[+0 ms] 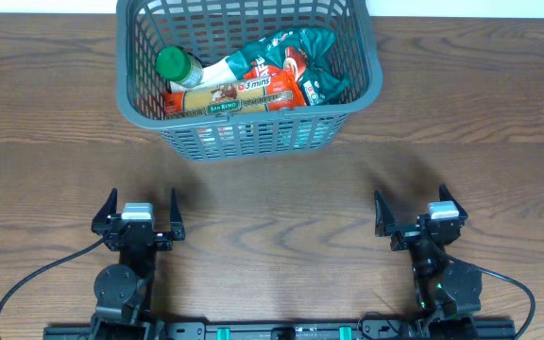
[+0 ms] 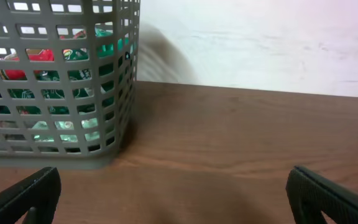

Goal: Pack container

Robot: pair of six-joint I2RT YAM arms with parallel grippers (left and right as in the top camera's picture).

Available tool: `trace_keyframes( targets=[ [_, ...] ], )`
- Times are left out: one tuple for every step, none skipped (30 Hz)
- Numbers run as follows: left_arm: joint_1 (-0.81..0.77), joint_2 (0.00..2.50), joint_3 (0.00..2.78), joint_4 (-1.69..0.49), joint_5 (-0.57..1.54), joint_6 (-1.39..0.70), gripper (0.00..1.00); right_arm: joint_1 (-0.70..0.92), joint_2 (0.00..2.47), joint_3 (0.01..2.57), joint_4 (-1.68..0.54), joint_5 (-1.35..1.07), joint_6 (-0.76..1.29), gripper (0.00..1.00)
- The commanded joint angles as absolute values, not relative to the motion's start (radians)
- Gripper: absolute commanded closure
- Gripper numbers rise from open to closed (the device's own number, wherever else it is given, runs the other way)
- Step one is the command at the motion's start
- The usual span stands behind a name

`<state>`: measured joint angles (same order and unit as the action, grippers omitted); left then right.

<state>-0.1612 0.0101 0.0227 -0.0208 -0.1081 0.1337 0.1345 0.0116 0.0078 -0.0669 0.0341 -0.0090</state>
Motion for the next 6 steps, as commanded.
trace_keyframes(
  targets=[
    [-0.162, 0.004, 0.004, -0.062, -0.117, 0.129, 0.02, 0.122, 0.005, 0.006, -0.071, 0.041, -0.020, 0.01],
    [-0.162, 0.004, 0.004, -0.062, -0.117, 0.129, 0.01, 0.122, 0.005, 0.006, -0.071, 0.041, -0.020, 0.01],
    [-0.162, 0.004, 0.004, -0.062, -0.117, 0.129, 0.01, 0.122, 0.005, 0.006, -0.071, 0.041, -0.020, 0.01],
    [-0.162, 0.004, 0.004, -0.062, -0.117, 0.129, 0.01, 0.122, 0.005, 0.006, -0.071, 0.041, -0.020, 0.01],
    [-0.162, 0.004, 0.004, -0.062, -0.117, 0.129, 0.01, 0.122, 0.005, 0.006, -0.071, 0.041, -0.020, 0.01],
    [-0.162, 0.004, 0.004, -0.062, -0.117, 0.129, 0.01, 0.122, 0.005, 0.006, -0.071, 0.041, -0.020, 0.01]
  ],
)
